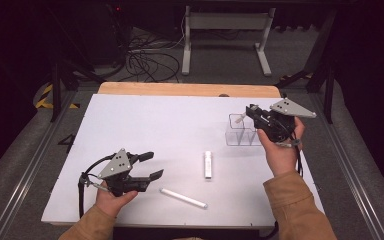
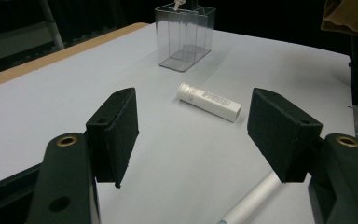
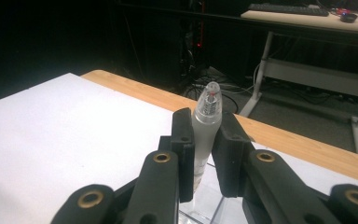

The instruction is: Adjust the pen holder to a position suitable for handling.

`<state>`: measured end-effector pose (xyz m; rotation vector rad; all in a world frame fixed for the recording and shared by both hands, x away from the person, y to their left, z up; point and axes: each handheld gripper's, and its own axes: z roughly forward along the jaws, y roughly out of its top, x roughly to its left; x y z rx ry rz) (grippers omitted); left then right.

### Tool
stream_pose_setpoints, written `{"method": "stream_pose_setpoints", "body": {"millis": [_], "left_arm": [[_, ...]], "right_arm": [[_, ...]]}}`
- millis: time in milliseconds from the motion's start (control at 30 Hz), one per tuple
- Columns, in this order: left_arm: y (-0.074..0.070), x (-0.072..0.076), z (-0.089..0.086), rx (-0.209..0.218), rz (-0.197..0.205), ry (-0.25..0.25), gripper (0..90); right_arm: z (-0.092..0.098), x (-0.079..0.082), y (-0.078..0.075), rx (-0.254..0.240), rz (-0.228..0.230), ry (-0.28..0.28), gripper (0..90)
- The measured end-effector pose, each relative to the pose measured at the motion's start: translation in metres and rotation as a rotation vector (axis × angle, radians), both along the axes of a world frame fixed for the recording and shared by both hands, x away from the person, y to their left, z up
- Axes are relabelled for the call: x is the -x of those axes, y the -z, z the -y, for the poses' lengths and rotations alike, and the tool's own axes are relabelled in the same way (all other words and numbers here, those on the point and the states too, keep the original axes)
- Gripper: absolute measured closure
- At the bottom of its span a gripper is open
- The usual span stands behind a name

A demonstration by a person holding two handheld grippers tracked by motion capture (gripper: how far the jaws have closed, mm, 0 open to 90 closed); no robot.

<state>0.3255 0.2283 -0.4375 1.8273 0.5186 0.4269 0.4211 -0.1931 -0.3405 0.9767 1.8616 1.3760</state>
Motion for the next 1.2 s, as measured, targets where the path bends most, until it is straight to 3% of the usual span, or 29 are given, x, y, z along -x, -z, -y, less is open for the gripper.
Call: {"method": "stream_pose_setpoints", "body": {"millis": [400,500,633,833,1200], "left_arm": [[0.001,0.0,0.0,-0.001,-0.005,0.001,34.6],[0.001,0.0,0.0,0.0,-0.003,0.002,34.6],[0.0,0.0,0.0,0.001,-0.003,0.004,34.2],[0.0,-0.001,0.002,-0.013,-0.011,0.019,31.5],[-0.003,0.0,0.008,-0.056,-0.027,0.032,23.1]], "right_arm": [[0.0,-0.007,0.008,0.002,-0.03,0.007,79.4],[0.001,-0.008,0.011,-0.02,-0.029,0.015,68.4],[0.006,-0.008,0.012,-0.045,-0.027,0.031,61.2],[0.012,0.005,0.015,-0.078,-0.014,0.033,55.1],[0.007,0.038,0.015,-0.06,0.026,-0.02,48.5]]}}
